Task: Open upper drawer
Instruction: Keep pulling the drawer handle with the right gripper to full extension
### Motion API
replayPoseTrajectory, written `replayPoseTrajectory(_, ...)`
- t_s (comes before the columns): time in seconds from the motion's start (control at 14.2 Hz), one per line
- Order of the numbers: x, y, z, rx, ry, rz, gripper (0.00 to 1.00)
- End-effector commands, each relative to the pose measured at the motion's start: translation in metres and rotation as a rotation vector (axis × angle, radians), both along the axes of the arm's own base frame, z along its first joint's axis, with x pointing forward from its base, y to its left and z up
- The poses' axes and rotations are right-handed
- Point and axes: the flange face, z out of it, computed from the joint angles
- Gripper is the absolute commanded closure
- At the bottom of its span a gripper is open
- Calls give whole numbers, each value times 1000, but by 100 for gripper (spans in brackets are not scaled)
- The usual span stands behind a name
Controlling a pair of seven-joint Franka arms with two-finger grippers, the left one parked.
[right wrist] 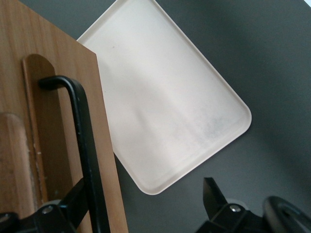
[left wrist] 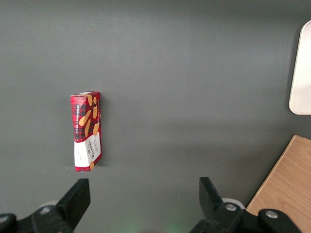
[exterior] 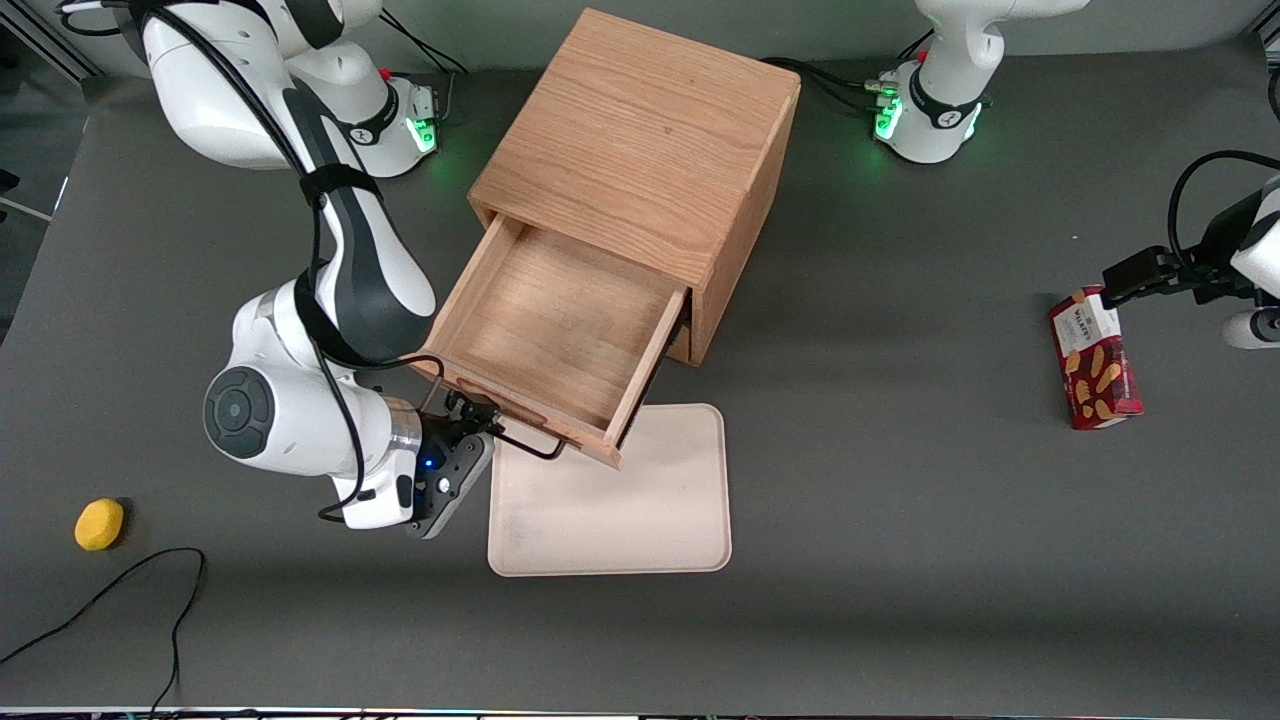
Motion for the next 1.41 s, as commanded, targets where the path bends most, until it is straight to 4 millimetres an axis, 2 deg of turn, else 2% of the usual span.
replayPoseTrajectory(0.0, 11, -6, -2, 25, -14, -30, 0)
replayPoseTrajectory(0.49, 17, -11, -4, 50, -35, -56, 0)
replayPoseTrajectory(0.64, 20, -18, -4, 54, -32, -66, 0)
replayPoseTrajectory(1.34, 29, -33, 4, 96, -45, -99, 0)
